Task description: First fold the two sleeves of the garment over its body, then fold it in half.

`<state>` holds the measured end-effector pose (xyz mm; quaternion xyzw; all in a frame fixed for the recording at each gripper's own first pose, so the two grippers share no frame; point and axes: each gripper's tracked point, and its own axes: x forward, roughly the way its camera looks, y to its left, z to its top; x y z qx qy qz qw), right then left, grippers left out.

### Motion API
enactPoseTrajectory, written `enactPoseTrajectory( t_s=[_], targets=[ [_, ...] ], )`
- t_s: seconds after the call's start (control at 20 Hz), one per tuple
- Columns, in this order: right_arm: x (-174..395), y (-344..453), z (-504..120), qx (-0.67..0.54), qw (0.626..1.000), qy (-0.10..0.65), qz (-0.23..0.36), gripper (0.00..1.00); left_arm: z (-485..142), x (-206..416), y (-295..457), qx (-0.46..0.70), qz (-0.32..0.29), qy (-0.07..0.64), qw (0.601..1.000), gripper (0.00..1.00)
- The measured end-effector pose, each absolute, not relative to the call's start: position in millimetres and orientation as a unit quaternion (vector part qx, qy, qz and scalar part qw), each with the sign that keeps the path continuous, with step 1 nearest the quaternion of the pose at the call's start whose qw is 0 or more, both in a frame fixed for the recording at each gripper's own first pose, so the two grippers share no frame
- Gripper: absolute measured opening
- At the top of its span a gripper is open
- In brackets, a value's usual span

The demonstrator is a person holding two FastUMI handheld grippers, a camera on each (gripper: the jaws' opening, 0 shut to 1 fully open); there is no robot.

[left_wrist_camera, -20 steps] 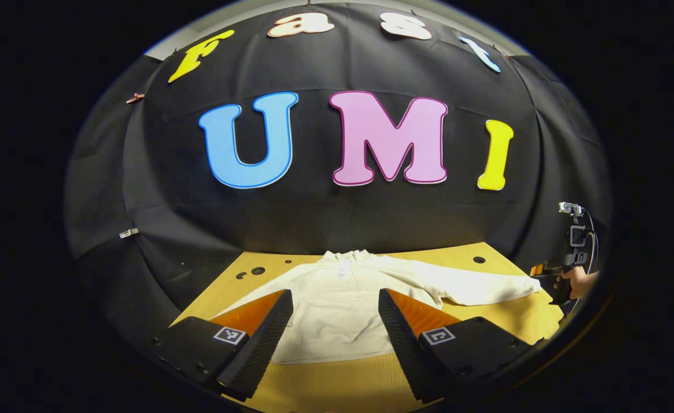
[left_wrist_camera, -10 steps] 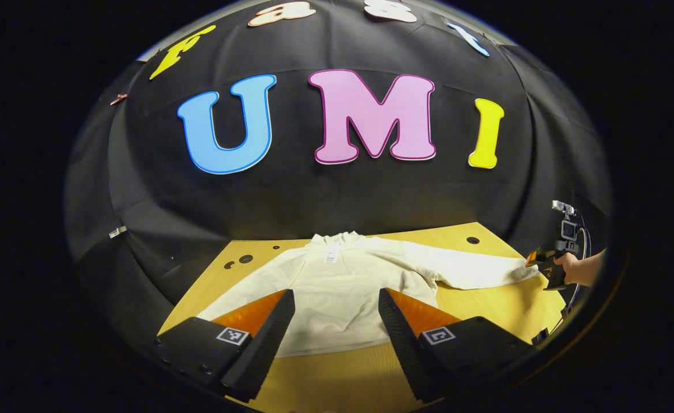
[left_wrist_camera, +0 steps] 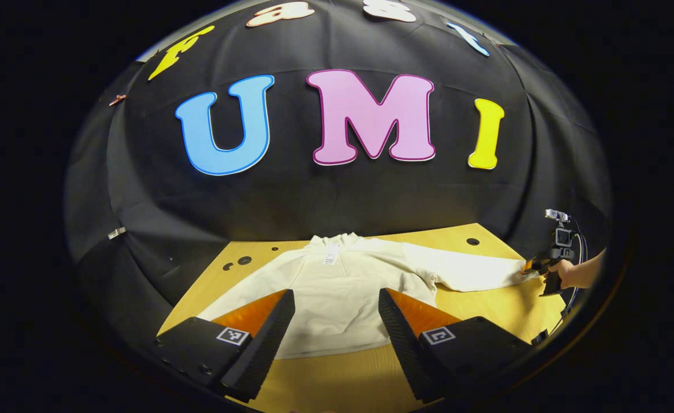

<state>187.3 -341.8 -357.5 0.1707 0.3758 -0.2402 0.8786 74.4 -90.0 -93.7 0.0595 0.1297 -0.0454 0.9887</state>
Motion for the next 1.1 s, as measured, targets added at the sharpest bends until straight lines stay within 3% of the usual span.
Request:
enactPoseTrajectory(
  t_s=[0.15,0.25,0.4,0.5,0.55,0.6,0.9,1.1],
  targets=[
    [190.9,-335.8,-354.6,0.170,0.884,0.371,-0.229,0.82,-96.3,72.0,-88.7,0.053,-0.042,0.132,0.989,0.94],
    [198.7,-328.1,-360.5,0.167,0.888,0.369,-0.220,0.51,-98.9,70.3,-87.5,0.048,-0.040,0.136,0.989,0.94],
    [197.1,-328.1,-358.2,0.166,0.885,0.371,-0.226,0.22,-102.9,68.0,-83.6,0.044,-0.032,0.142,0.988,0.94],
    [197.0,-326.2,-357.0,0.173,0.884,0.370,-0.228,0.15,-104.2,66.2,-81.6,0.037,-0.030,0.145,0.988,0.94],
    [197.6,-327.0,-356.5,0.162,0.885,0.369,-0.232,0.24,-106.5,65.1,-80.7,0.034,-0.029,0.147,0.988,0.94],
    [199.4,-327.2,-358.4,0.149,0.888,0.370,-0.230,0.10,-108.3,64.5,-78.9,0.031,-0.025,0.149,0.988,0.94],
    [199.0,-328.3,-351.3,0.155,0.883,0.376,-0.234,0.10,-112.0,62.4,-61.5,0.033,-0.007,0.153,0.988,0.94],
    [208.3,-325.2,-336.2,0.095,0.906,0.355,-0.212,0.10,-109.4,58.7,-44.1,0.039,0.001,0.152,0.988,0.94]
  ],
)
